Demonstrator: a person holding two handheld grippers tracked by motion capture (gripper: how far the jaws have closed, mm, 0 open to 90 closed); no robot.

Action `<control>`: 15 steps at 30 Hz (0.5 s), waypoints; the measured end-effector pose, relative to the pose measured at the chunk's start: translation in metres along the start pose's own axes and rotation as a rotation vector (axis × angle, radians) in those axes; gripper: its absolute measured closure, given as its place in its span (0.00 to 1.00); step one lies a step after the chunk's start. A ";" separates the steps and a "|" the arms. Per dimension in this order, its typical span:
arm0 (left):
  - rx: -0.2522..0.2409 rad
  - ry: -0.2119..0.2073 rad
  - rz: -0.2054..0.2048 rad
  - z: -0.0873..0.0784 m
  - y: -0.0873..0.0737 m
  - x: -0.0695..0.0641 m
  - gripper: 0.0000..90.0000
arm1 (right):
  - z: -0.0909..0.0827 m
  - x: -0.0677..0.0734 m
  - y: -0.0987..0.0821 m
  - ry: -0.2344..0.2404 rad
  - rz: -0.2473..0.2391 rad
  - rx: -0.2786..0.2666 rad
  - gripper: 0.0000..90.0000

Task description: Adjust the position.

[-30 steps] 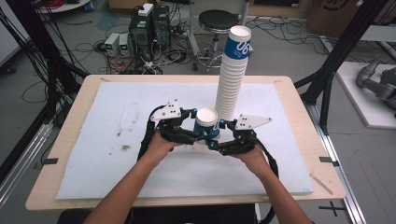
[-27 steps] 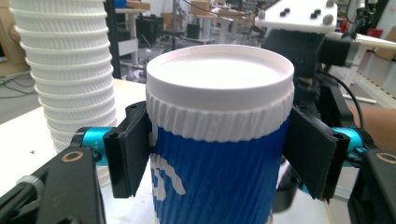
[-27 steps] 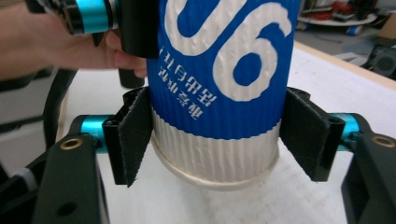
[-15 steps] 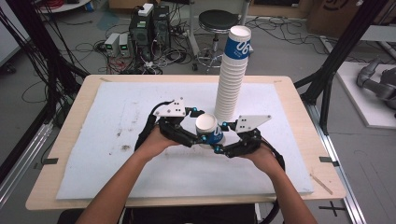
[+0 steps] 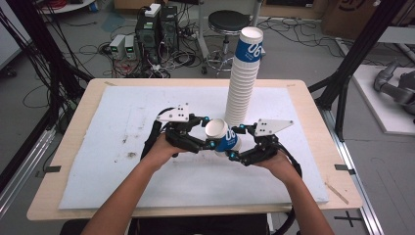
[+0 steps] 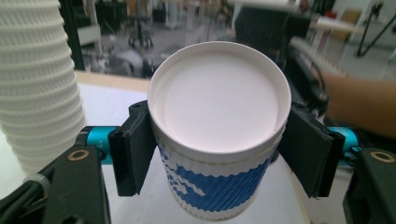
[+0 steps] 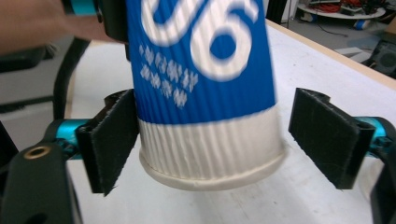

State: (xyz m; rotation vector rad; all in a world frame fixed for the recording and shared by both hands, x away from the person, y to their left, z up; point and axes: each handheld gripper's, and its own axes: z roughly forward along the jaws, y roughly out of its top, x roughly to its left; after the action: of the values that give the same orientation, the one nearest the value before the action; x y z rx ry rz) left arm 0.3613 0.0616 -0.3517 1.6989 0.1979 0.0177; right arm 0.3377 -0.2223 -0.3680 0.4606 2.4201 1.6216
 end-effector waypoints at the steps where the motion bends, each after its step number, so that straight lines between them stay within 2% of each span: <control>1: -0.009 -0.005 -0.012 0.000 -0.001 0.000 0.34 | 0.002 0.000 -0.002 0.016 0.016 -0.015 0.18; 2: -0.003 -0.002 -0.010 0.000 -0.002 0.000 0.34 | 0.002 0.001 -0.002 0.024 0.018 -0.017 0.20; 5: 0.025 0.007 -0.013 0.000 -0.002 0.000 0.34 | 0.002 0.002 -0.001 0.027 -0.031 0.011 0.29; 6: 0.042 0.021 0.001 0.000 -0.002 -0.001 0.32 | -0.001 0.002 0.000 0.018 -0.057 0.031 0.31; 7: 0.055 0.037 0.022 0.000 -0.002 -0.002 0.32 | -0.001 0.002 0.000 0.018 -0.057 0.031 0.31; 8: 0.072 0.069 0.037 0.000 -0.001 -0.003 0.28 | -0.002 0.002 0.001 0.015 -0.063 0.043 0.32; 9: 0.079 0.078 0.019 0.000 -0.001 -0.002 0.19 | -0.003 0.002 0.002 0.018 -0.074 0.053 0.32; 12: 0.097 0.070 0.024 -0.001 0.001 -0.002 0.17 | -0.003 0.003 0.004 0.018 -0.096 0.086 0.33; 13: 0.101 0.057 0.018 0.000 0.001 -0.001 0.17 | -0.002 0.004 0.004 0.020 -0.111 0.106 0.34; 15: 0.123 0.024 0.020 0.000 0.001 -0.001 0.17 | 0.000 0.005 0.004 0.044 -0.116 0.110 0.34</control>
State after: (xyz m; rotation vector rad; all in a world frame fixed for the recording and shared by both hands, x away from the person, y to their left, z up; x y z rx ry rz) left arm 0.3609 0.0609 -0.3505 1.8236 0.2030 0.0414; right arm 0.3339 -0.2191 -0.3643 0.2981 2.5262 1.4727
